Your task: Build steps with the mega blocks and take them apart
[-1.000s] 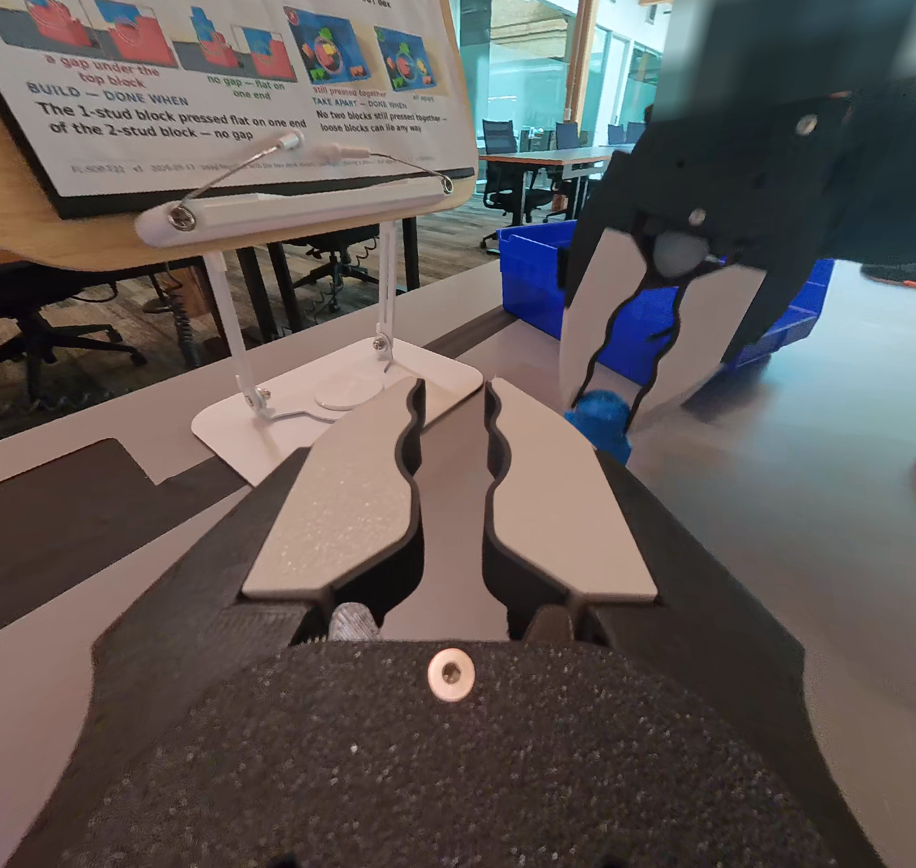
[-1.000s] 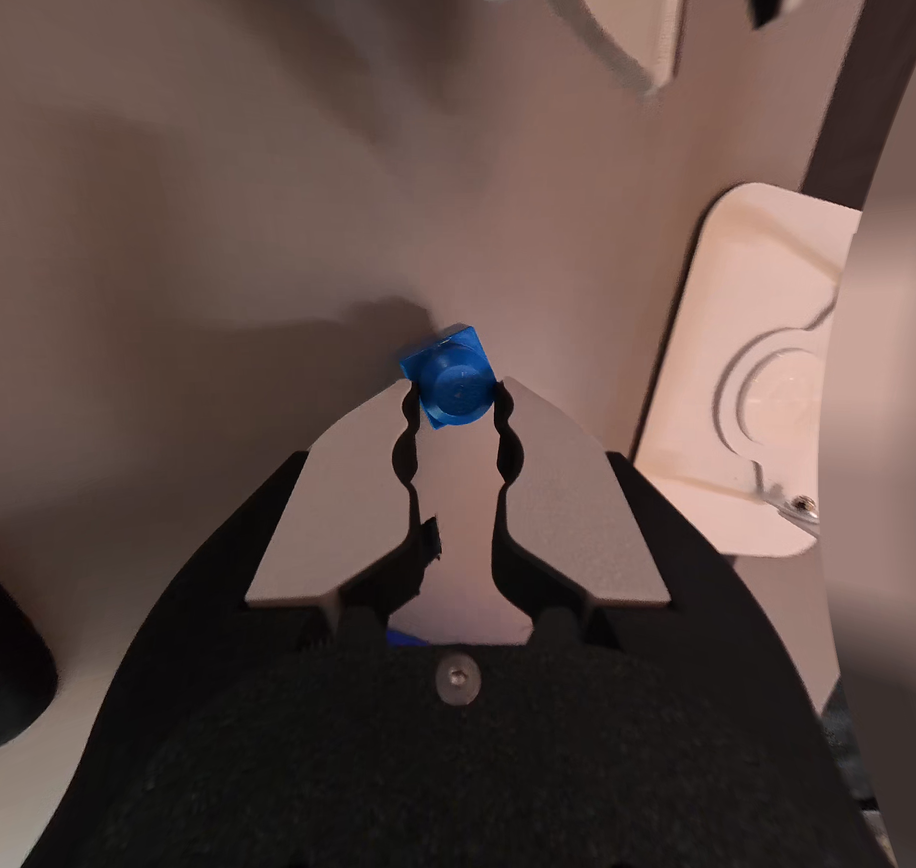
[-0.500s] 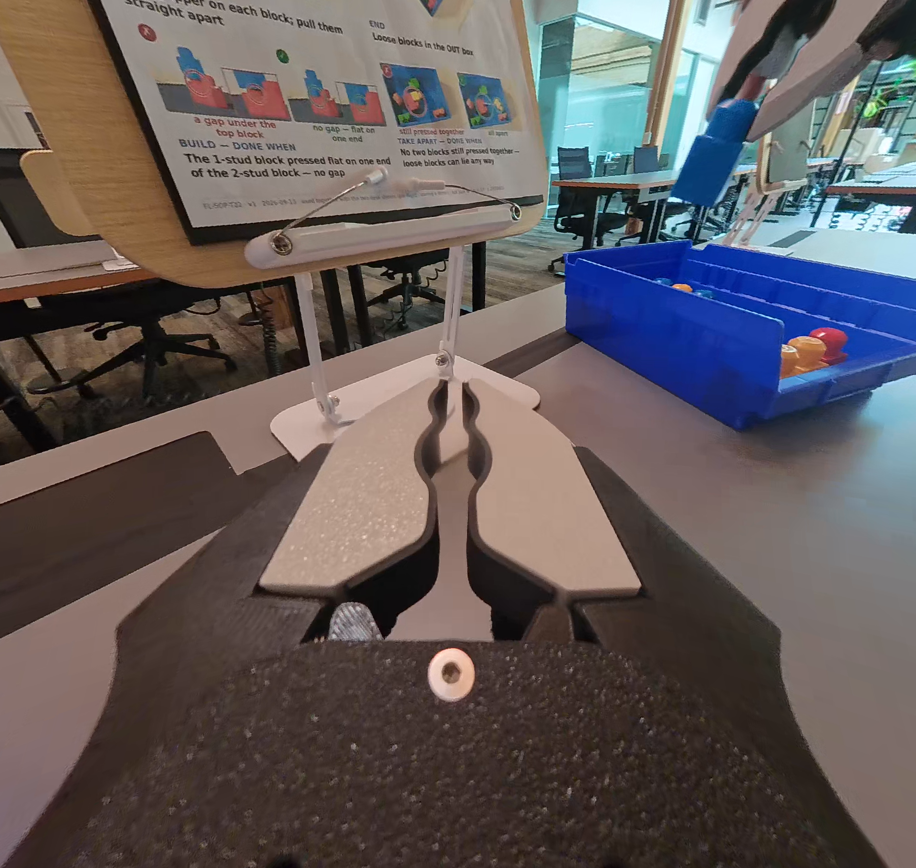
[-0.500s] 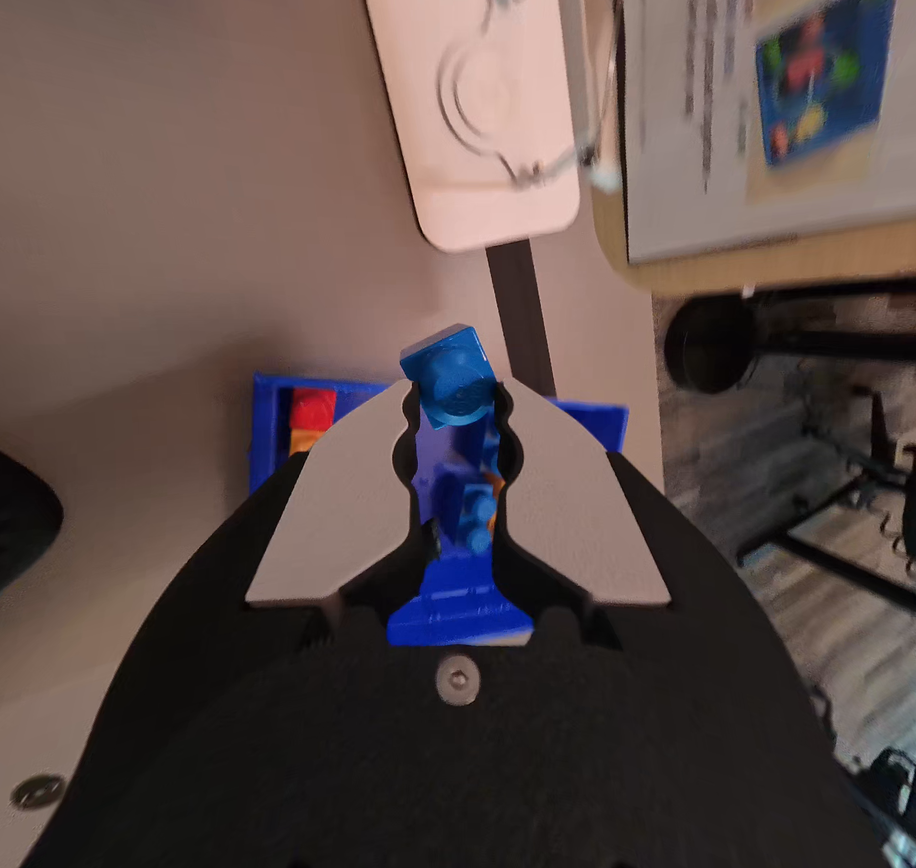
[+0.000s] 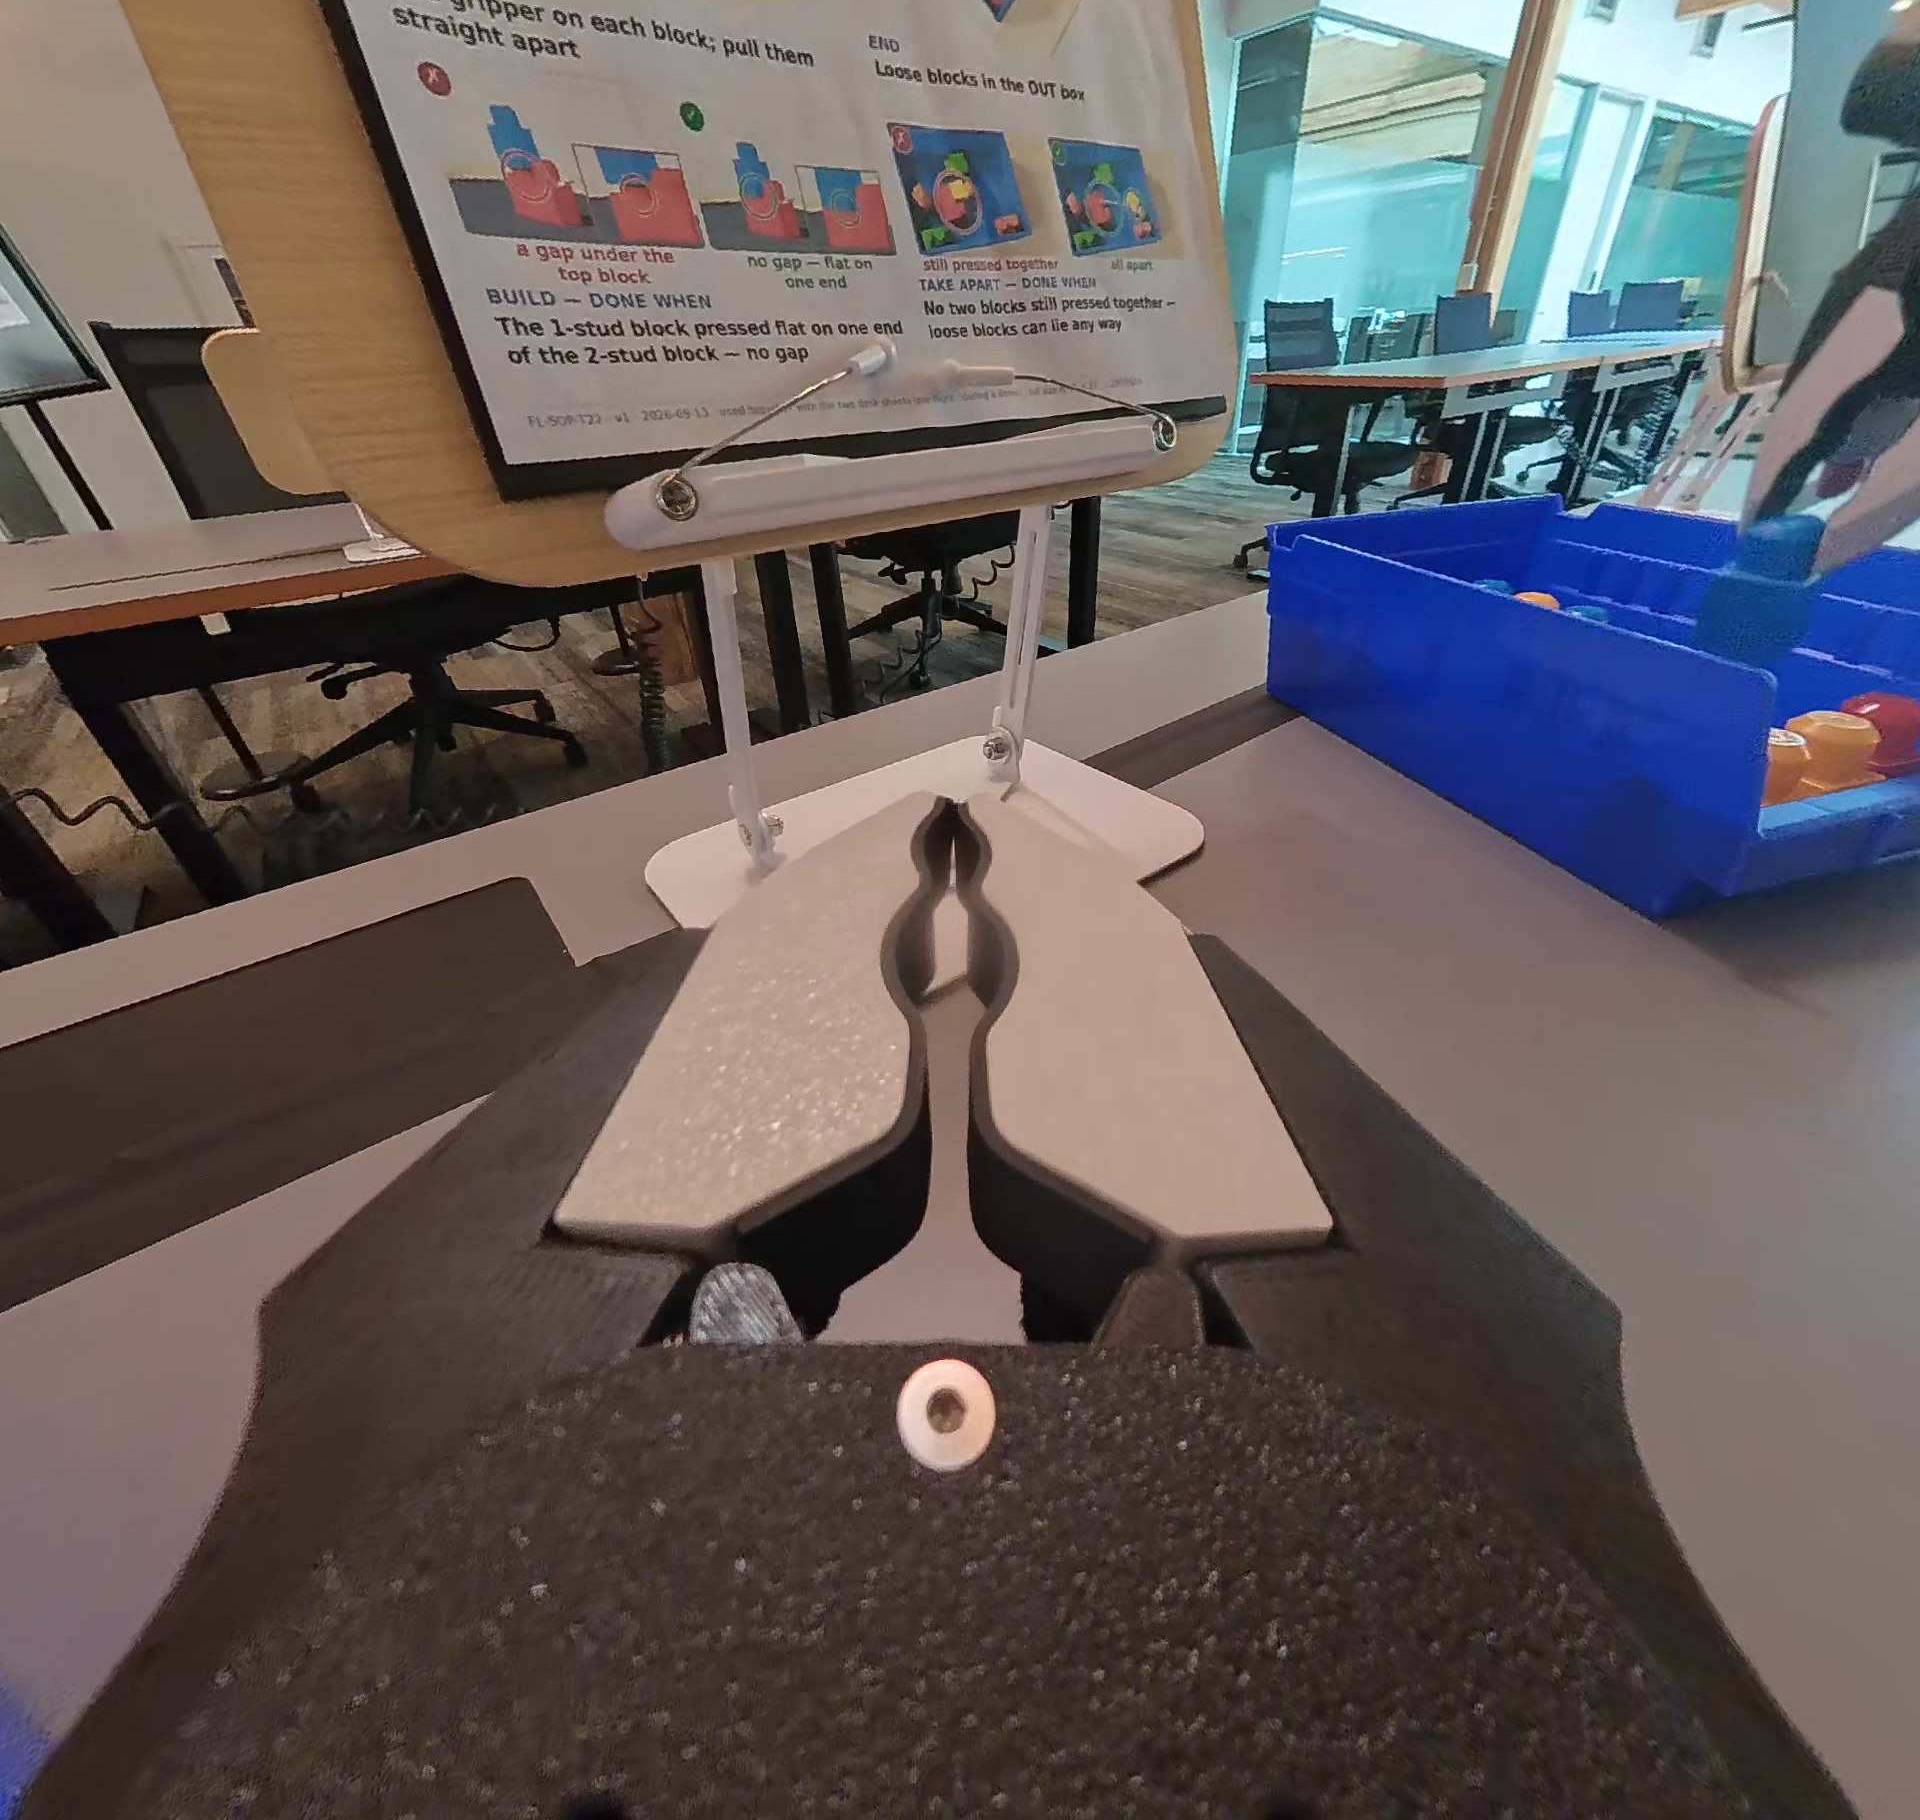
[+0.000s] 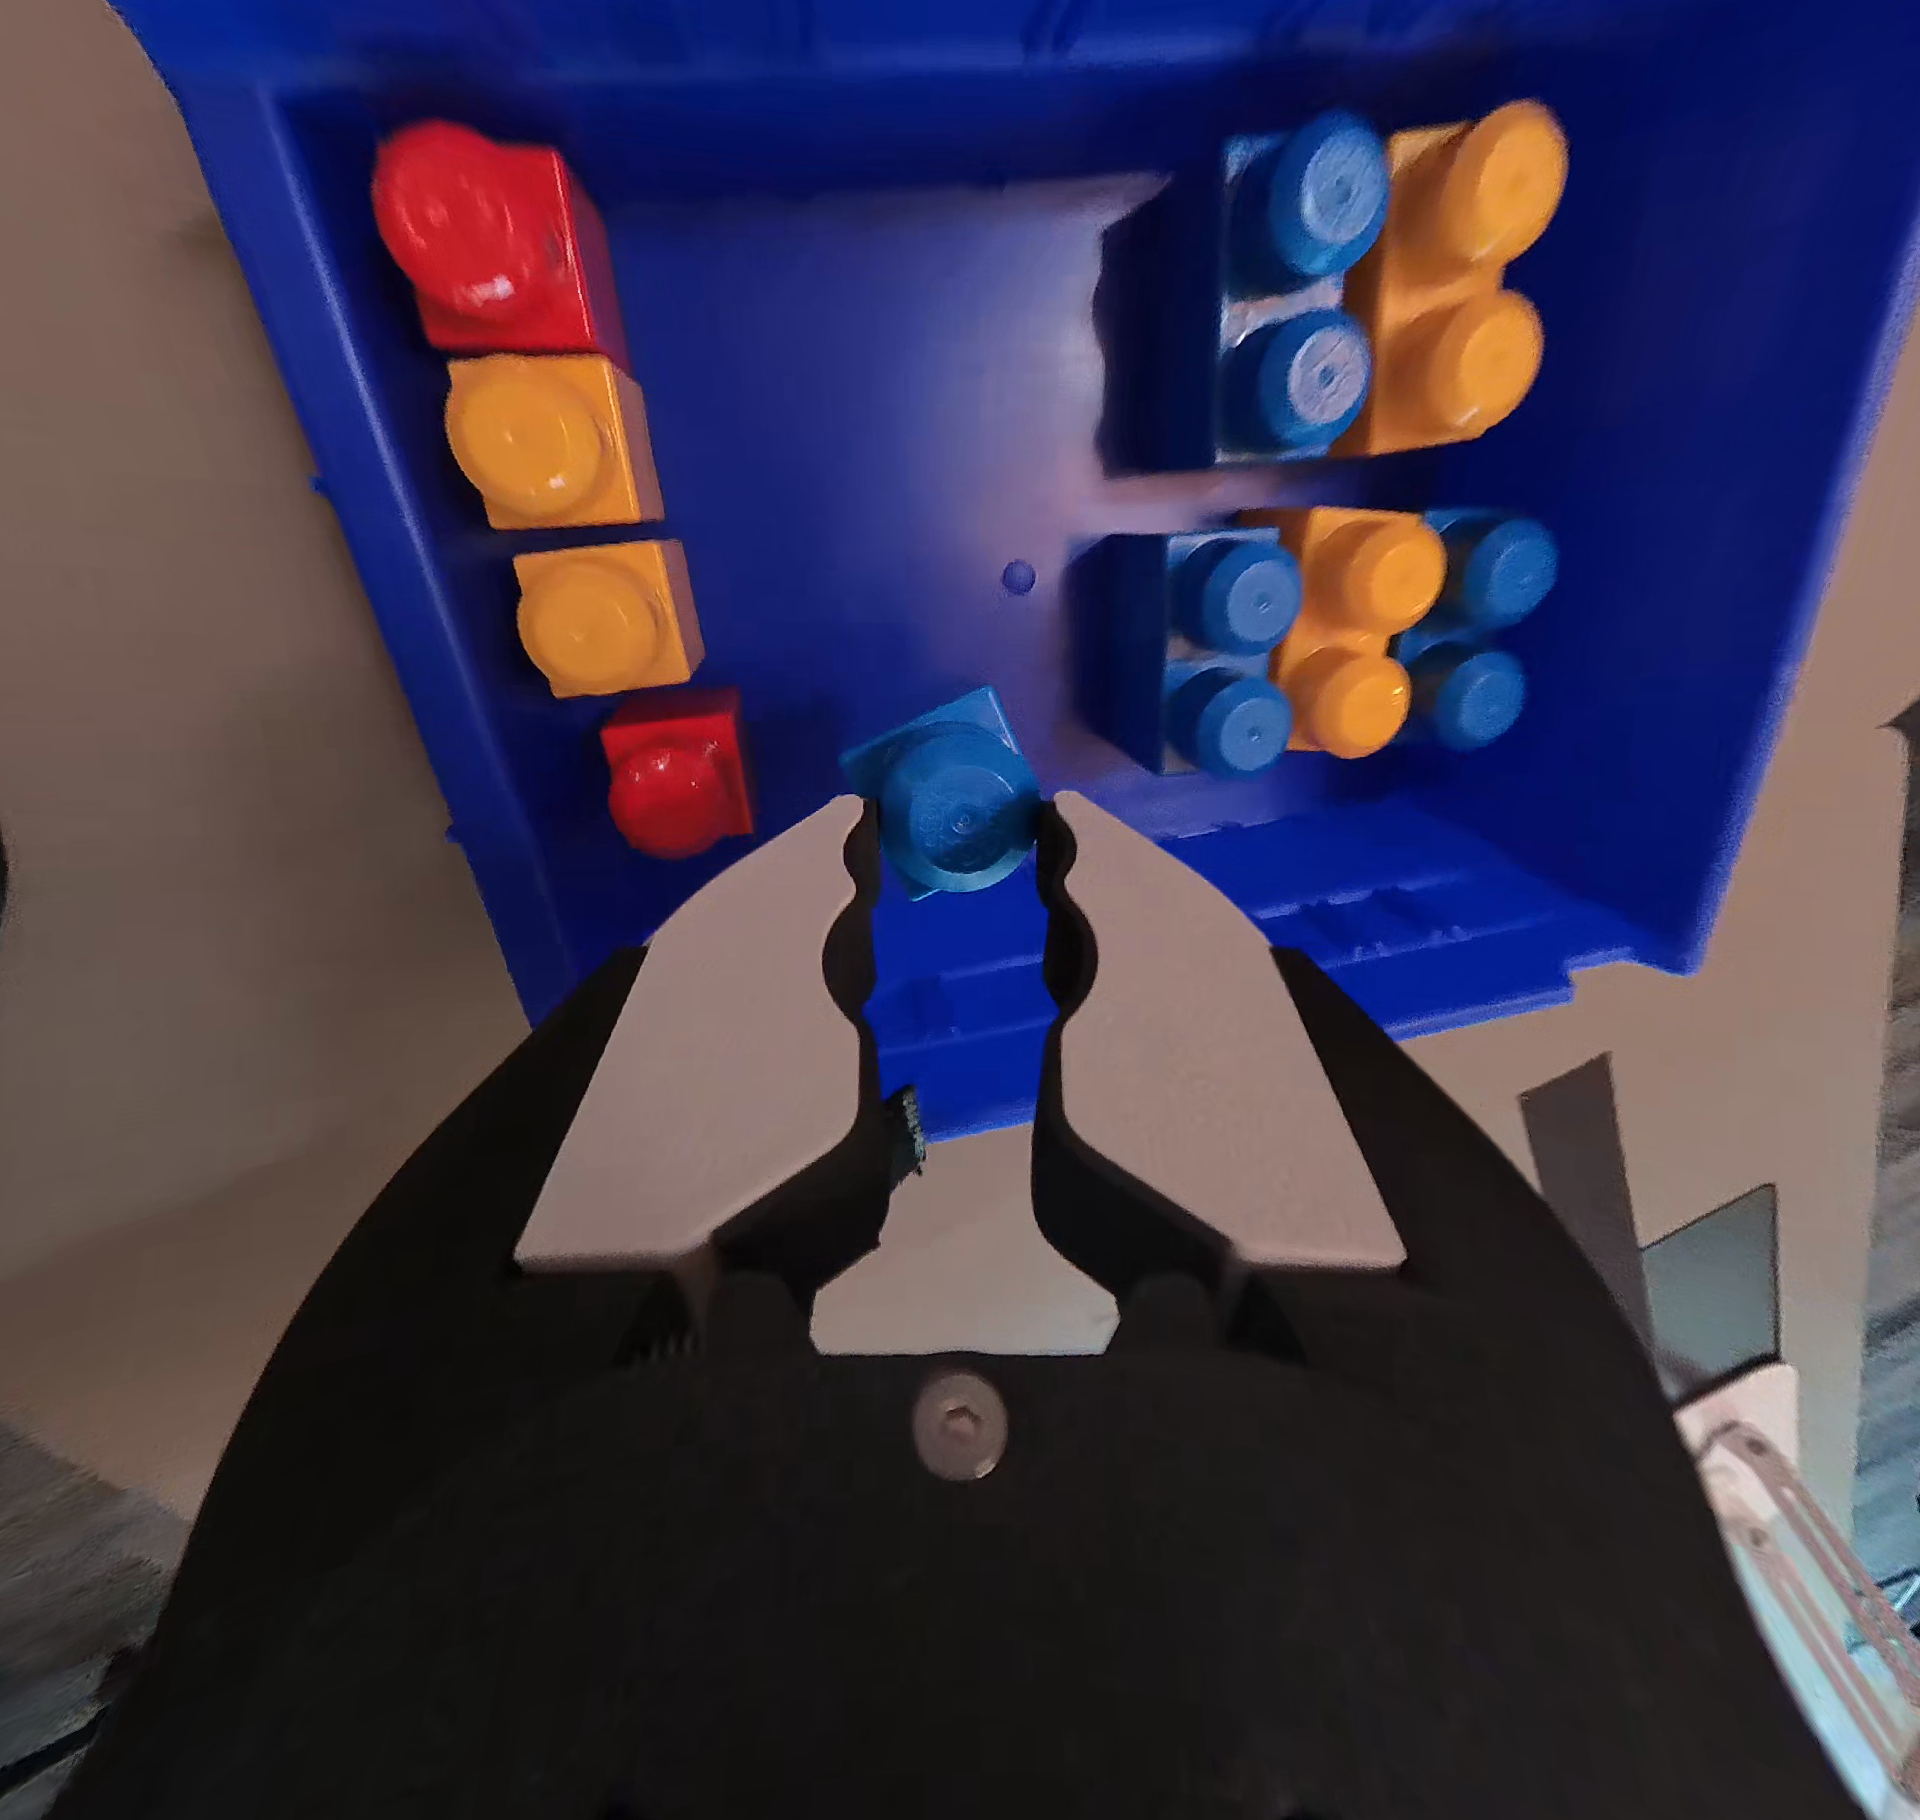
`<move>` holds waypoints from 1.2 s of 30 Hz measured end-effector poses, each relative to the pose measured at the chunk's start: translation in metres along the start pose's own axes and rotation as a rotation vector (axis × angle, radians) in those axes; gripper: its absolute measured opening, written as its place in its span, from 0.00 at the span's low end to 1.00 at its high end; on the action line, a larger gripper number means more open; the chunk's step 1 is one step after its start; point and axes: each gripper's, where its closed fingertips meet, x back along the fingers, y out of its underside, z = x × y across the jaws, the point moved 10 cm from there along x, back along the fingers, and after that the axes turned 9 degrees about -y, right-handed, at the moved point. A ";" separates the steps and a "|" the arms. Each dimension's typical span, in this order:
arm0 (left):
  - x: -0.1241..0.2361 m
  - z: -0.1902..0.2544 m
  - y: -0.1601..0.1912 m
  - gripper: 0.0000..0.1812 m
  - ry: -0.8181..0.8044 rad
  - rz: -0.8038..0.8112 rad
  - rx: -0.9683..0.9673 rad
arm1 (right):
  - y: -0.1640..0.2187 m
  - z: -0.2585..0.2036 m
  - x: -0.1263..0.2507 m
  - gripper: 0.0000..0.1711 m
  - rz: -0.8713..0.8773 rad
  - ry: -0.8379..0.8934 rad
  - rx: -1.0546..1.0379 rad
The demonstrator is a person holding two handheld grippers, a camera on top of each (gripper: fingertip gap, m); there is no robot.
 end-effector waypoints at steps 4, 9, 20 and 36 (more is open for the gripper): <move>0.000 -0.001 0.001 0.00 -0.018 -0.004 -0.004 | 0.012 0.000 -0.022 0.17 -0.038 -0.026 -0.023; 0.001 -0.003 0.001 0.00 -0.047 -0.005 -0.007 | 0.017 -0.003 -0.036 0.17 -0.087 -0.053 -0.030; 0.001 -0.005 0.002 0.00 -0.065 -0.011 -0.008 | 0.021 -0.032 -0.043 0.17 -0.218 -0.088 -0.026; 0.000 -0.003 0.004 0.02 -0.038 -0.031 -0.011 | 0.017 -0.049 -0.051 0.18 -0.366 -0.113 -0.038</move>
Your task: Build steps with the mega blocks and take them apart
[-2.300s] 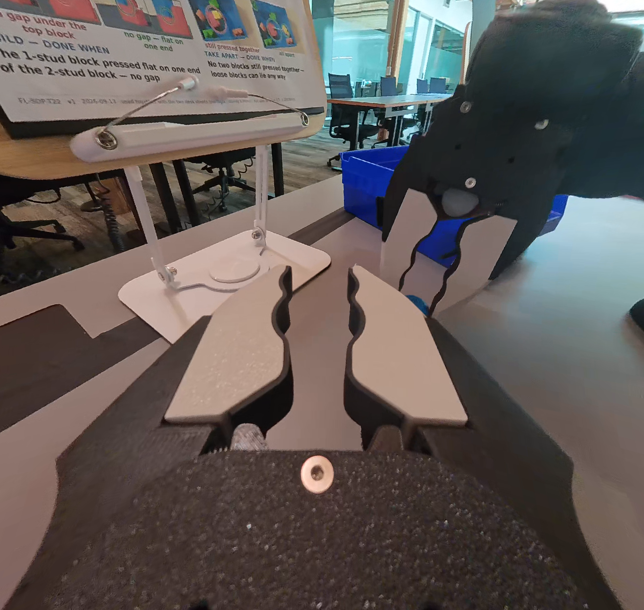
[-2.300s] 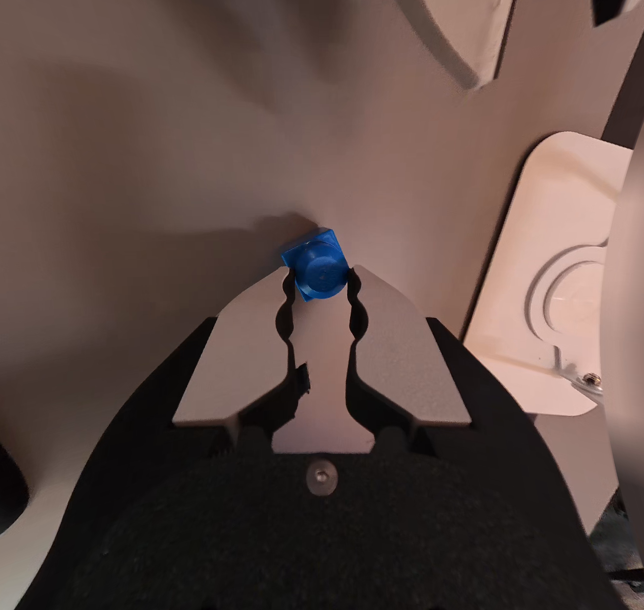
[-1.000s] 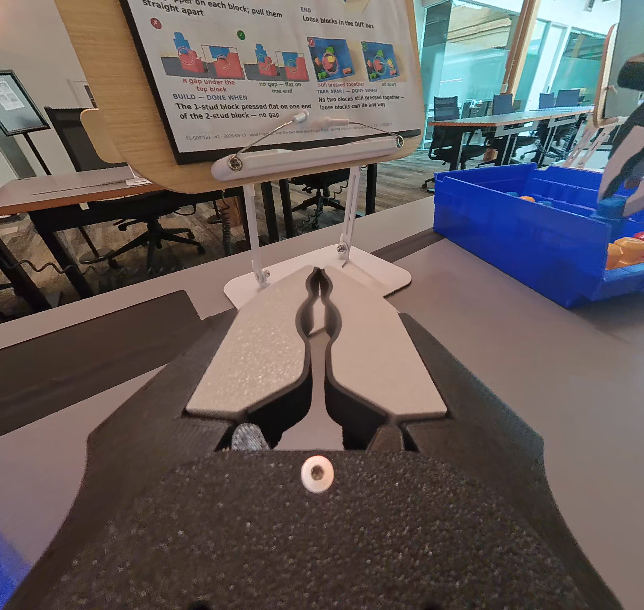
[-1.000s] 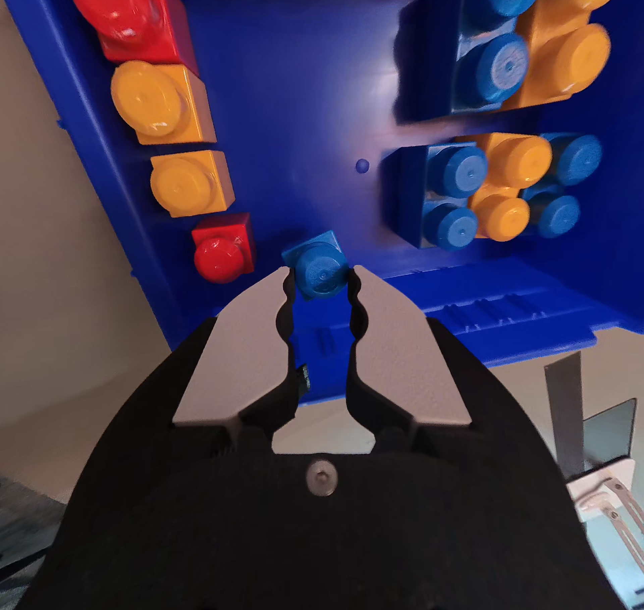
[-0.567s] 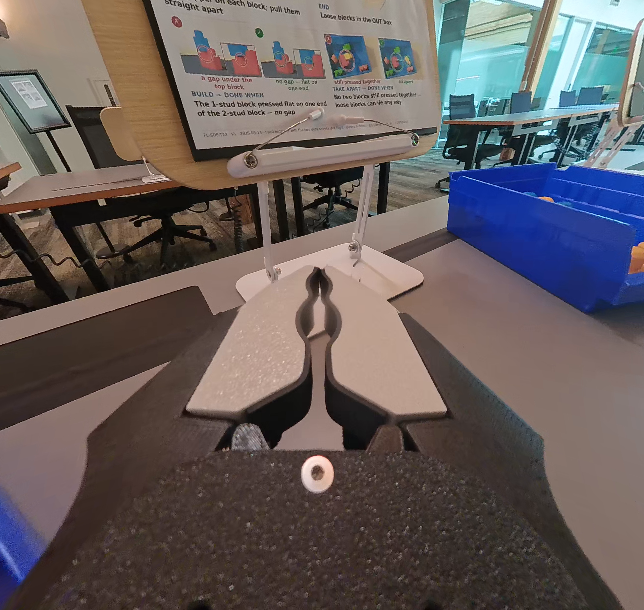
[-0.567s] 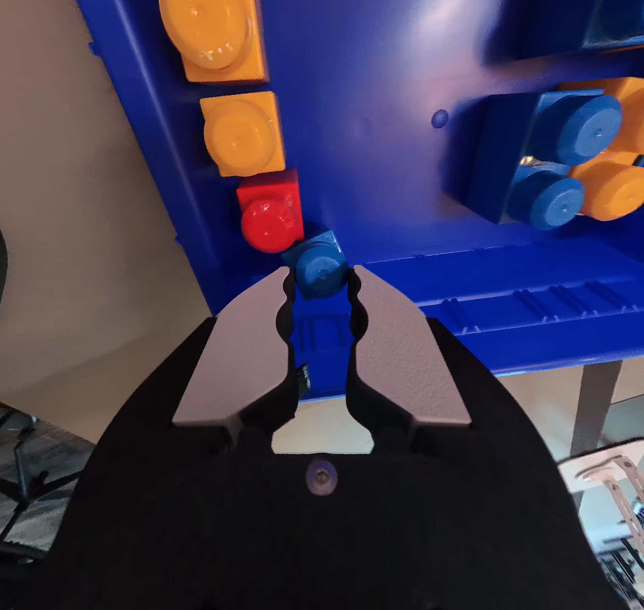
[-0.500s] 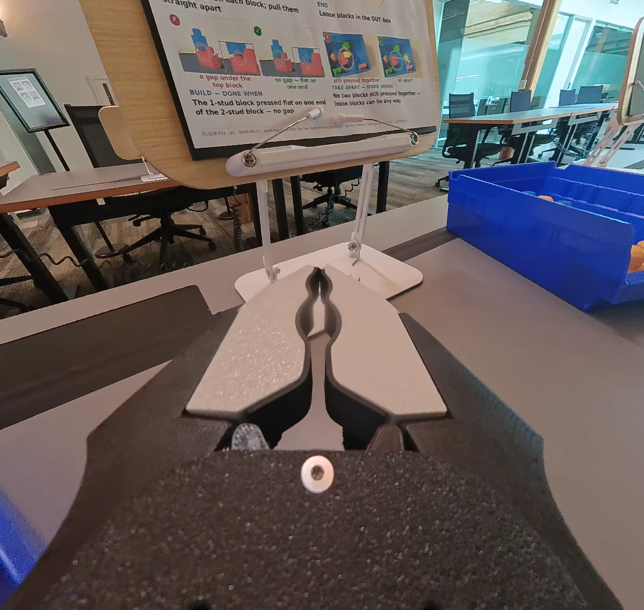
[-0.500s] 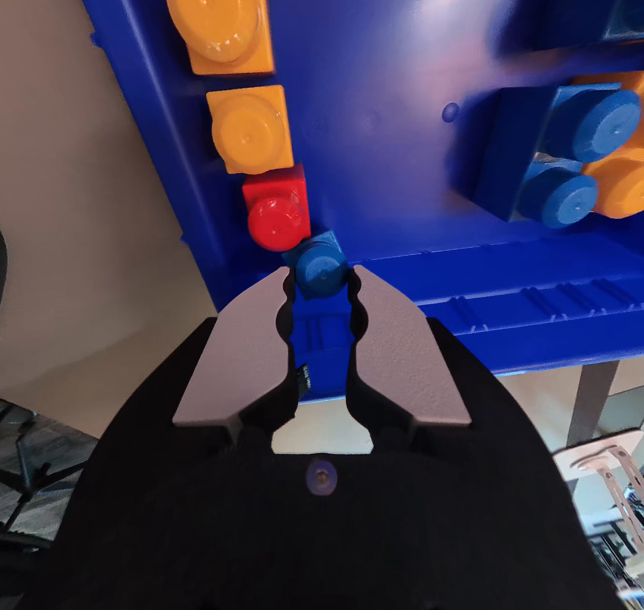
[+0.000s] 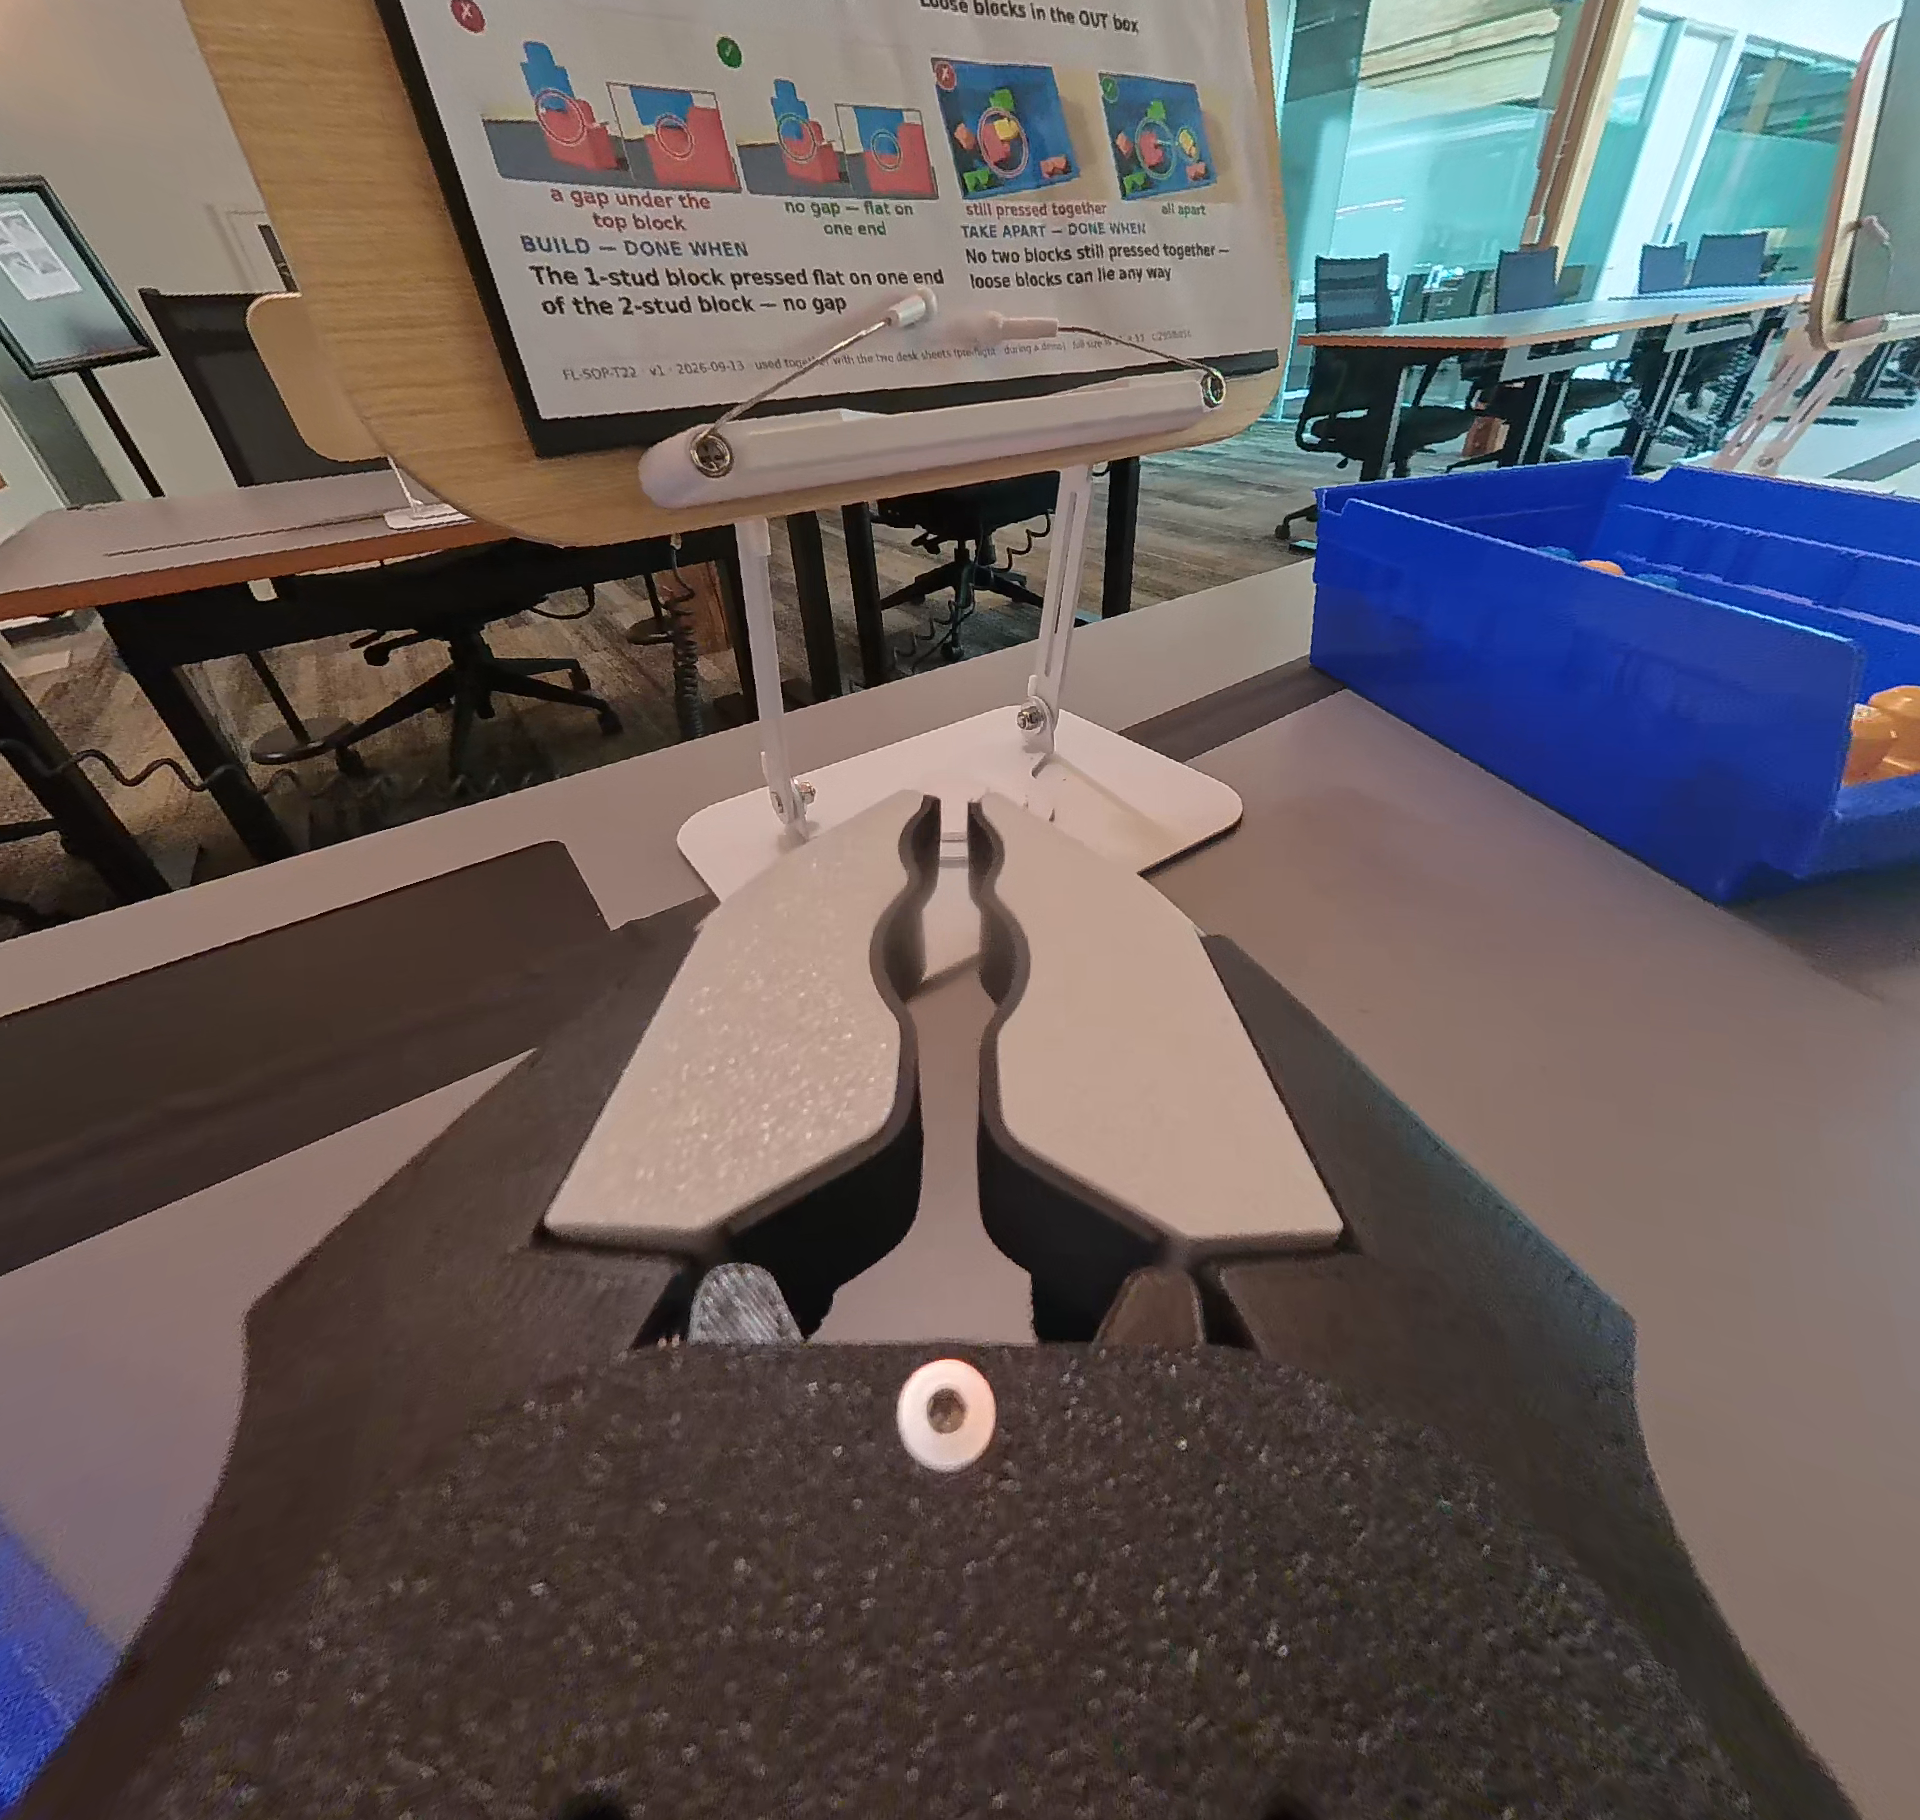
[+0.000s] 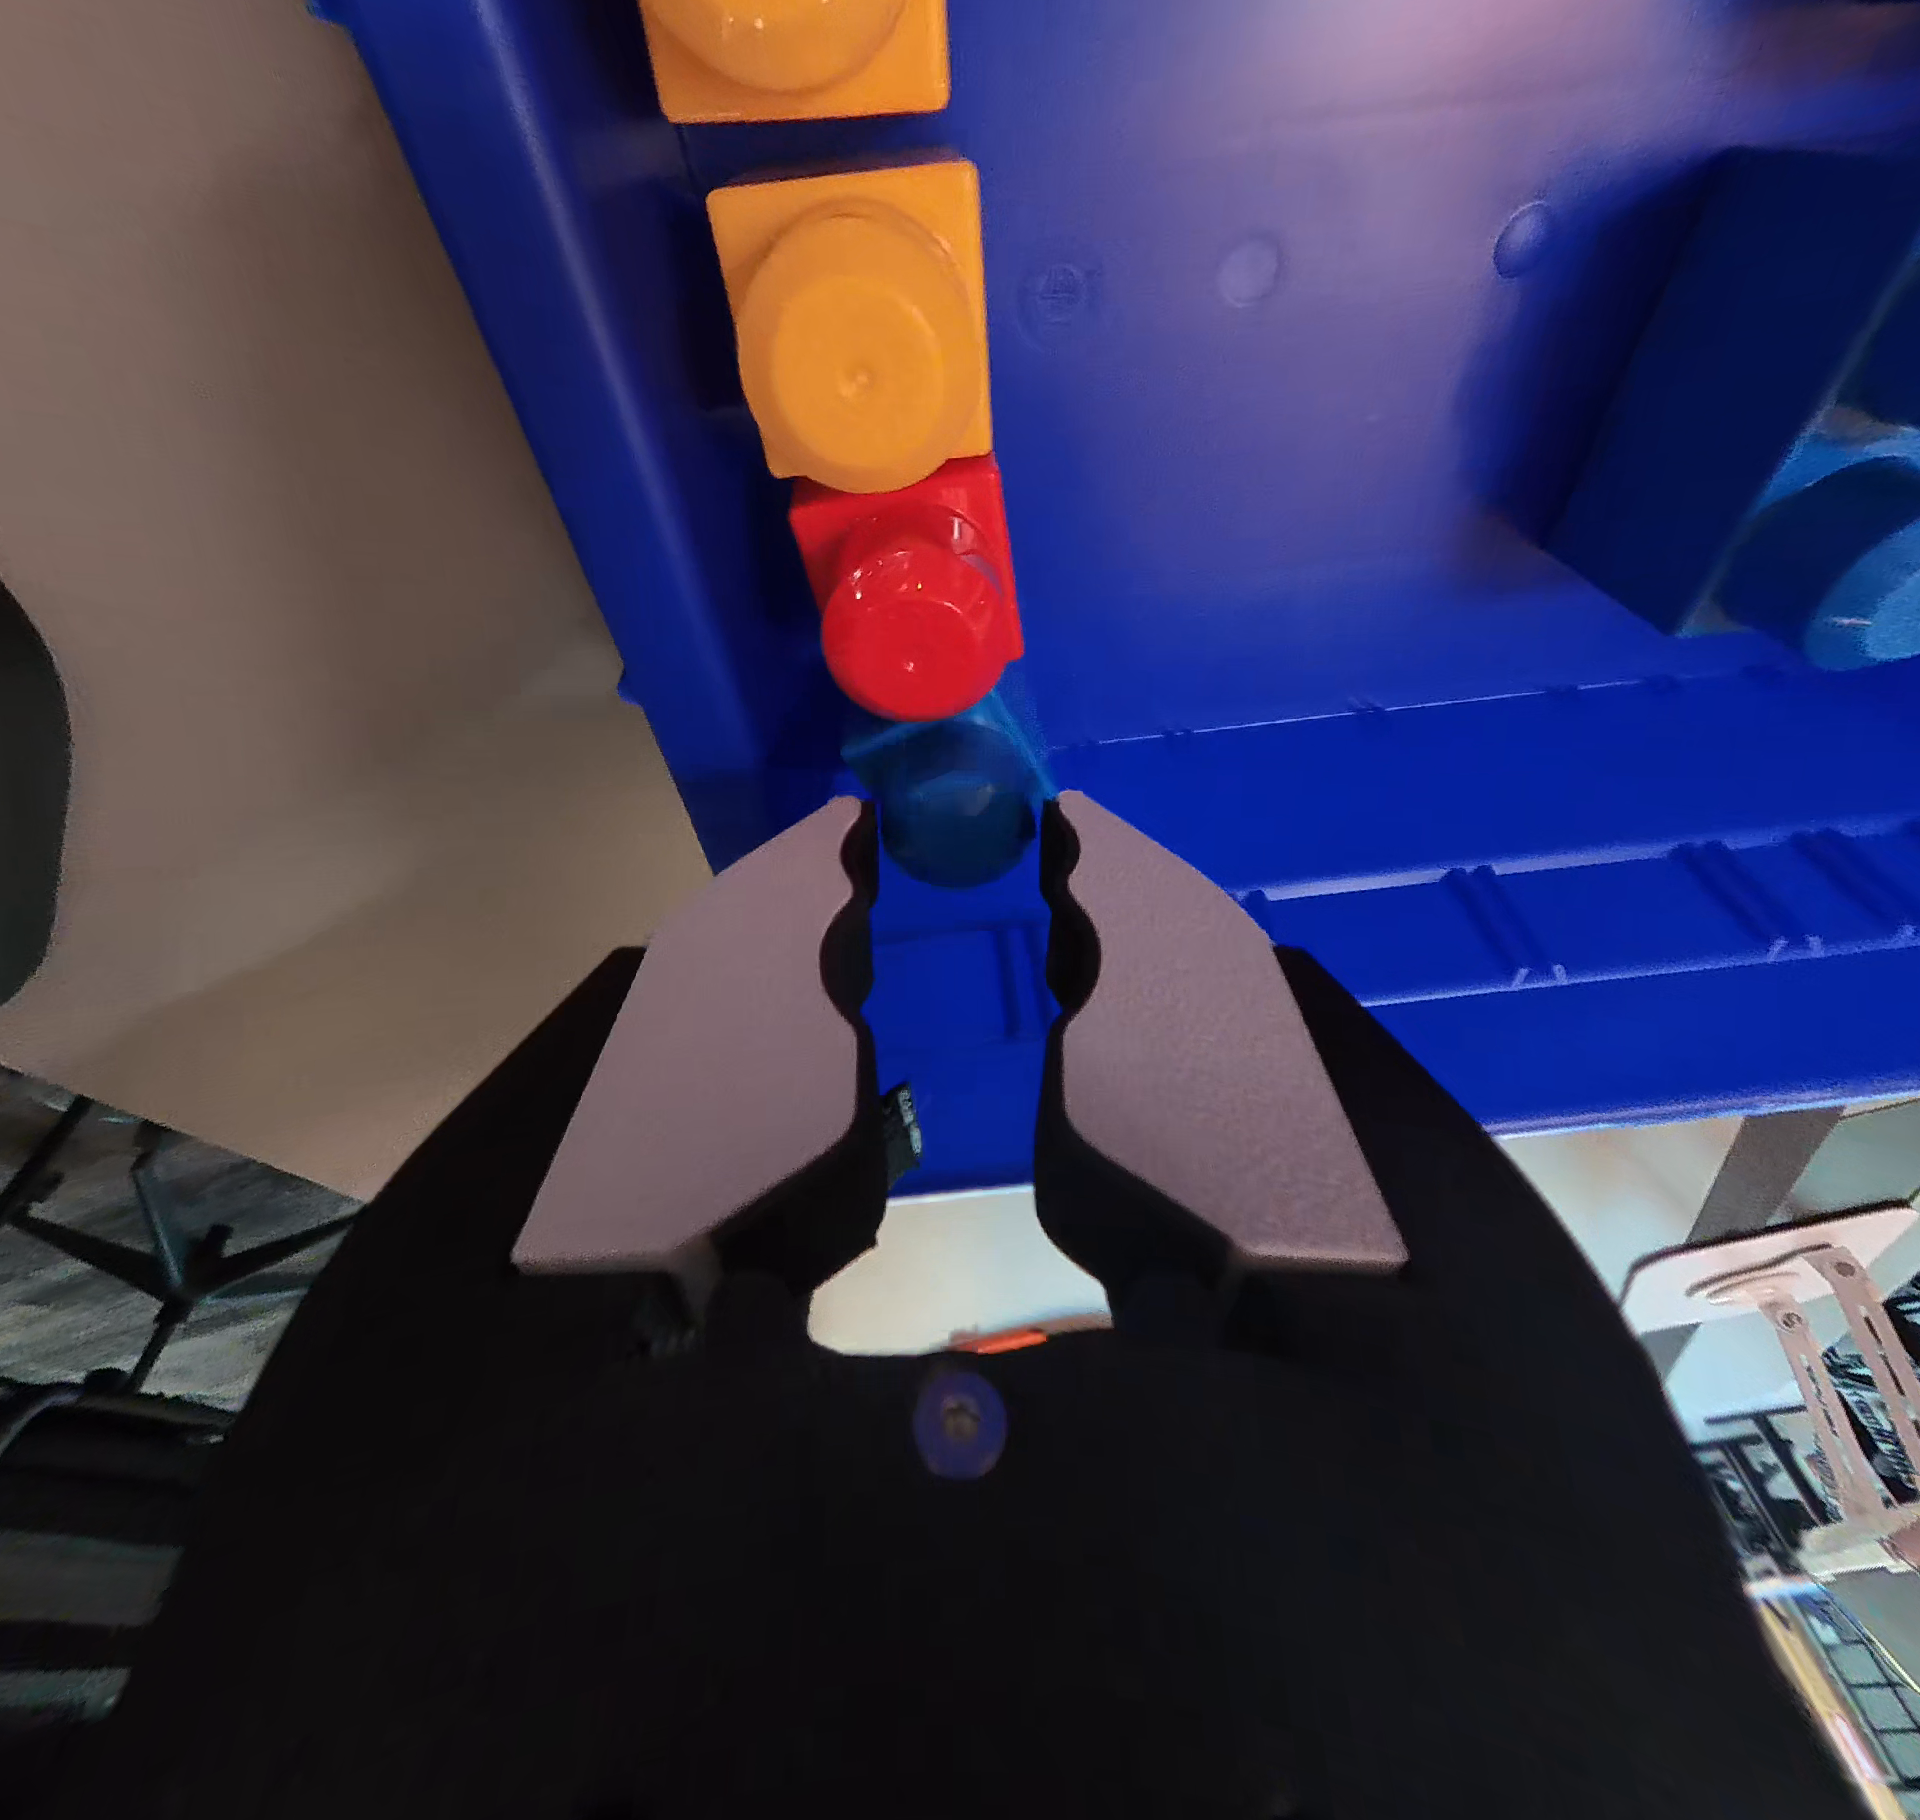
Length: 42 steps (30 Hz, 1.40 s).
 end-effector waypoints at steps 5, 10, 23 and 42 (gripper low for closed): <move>0.000 0.000 0.001 0.03 0.003 -0.003 -0.002 | -0.001 0.001 0.007 0.19 -0.008 0.015 0.008; 0.000 -0.001 0.000 0.02 -0.005 -0.001 -0.001 | -0.003 0.000 0.036 0.19 0.127 0.063 0.007; 0.003 -0.003 -0.010 0.01 -0.035 0.038 -0.015 | -0.104 -0.074 0.159 0.15 1.445 0.396 -0.051; 0.061 -0.074 -0.106 0.03 -0.428 0.319 -0.055 | -0.209 -0.127 0.022 0.00 1.649 0.167 0.032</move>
